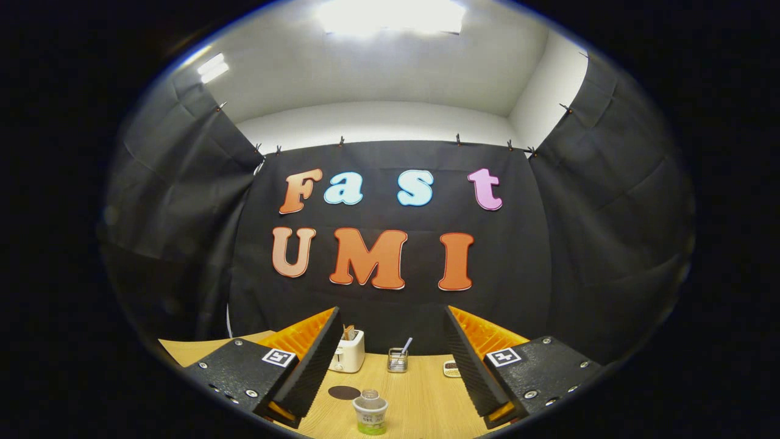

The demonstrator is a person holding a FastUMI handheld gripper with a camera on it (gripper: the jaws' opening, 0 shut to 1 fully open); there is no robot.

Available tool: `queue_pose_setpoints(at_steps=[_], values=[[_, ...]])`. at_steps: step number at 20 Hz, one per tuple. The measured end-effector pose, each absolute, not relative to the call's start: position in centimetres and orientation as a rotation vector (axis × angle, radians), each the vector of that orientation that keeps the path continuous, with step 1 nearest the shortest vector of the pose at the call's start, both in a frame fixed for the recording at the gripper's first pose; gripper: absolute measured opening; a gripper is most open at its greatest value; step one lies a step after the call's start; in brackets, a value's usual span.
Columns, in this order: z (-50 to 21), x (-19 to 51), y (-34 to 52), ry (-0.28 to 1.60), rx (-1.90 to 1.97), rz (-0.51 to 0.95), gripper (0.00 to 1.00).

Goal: Take the bottle from table, then pour the juice into the cup, finally place the bottle on the coaster

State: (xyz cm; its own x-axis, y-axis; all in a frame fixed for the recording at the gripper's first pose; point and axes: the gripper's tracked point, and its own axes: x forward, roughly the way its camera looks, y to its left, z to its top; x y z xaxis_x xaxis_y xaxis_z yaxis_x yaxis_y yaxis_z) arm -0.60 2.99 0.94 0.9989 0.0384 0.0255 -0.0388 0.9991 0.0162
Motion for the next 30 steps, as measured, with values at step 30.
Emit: queue_pose_setpoints(at_steps=[30], values=[[-28.5,0.2,6.3,0.444,0.041,0.011,0.98]])
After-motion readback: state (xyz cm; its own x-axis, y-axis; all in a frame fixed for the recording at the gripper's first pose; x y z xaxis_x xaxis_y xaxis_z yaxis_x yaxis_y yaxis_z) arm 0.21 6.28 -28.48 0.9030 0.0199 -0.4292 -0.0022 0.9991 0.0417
